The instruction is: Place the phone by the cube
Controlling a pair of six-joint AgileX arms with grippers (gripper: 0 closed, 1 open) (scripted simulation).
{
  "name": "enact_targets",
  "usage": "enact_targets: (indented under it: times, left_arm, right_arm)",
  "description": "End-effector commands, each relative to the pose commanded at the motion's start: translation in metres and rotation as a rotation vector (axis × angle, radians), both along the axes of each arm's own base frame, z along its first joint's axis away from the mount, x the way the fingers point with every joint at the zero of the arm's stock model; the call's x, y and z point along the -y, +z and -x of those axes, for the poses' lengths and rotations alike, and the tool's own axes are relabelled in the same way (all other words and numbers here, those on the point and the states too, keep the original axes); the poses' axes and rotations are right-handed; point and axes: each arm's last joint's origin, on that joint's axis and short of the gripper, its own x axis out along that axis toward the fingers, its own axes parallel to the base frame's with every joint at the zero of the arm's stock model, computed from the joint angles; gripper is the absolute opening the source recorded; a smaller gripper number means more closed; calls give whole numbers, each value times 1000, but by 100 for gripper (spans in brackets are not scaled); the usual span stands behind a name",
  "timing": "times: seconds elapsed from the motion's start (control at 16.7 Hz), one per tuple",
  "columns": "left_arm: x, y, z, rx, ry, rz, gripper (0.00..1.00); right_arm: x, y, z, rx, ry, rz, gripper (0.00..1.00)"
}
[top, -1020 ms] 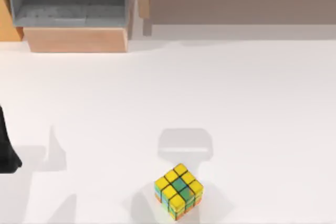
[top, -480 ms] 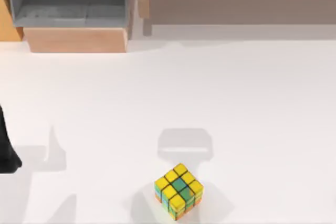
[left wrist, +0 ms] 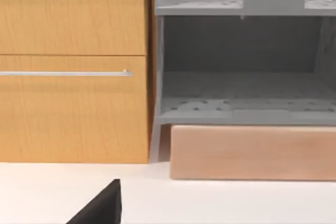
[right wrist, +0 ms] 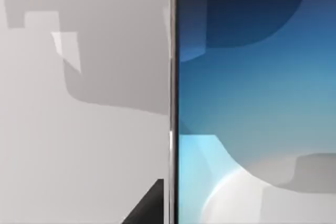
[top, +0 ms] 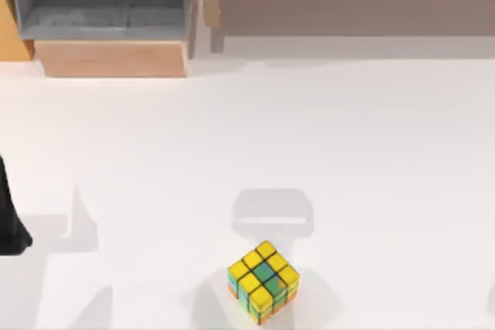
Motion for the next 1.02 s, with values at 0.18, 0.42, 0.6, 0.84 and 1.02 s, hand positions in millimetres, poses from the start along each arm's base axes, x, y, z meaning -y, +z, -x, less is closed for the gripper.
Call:
enact_targets:
  times: [0.18, 0.42, 0.6, 0.84, 1.02]
  left_arm:
    - [0, 0, 0, 0, 0, 0, 100]
    - [0, 0, 0, 0, 0, 0, 100]
    - [0, 0, 0, 0, 0, 0, 100]
    - [0, 0, 0, 0, 0, 0, 100]
    - [0, 0, 0, 0, 0, 0, 100]
  right_arm:
    - [-3, 21, -16, 58, -14, 53, 0]
    - [-18, 48, -42, 128, -42, 93, 0]
    - [-38, 66, -61, 175, -69, 99, 0]
    - [-76, 83, -83, 217, -106, 73, 0]
    - [-110, 90, -96, 225, -128, 34, 0]
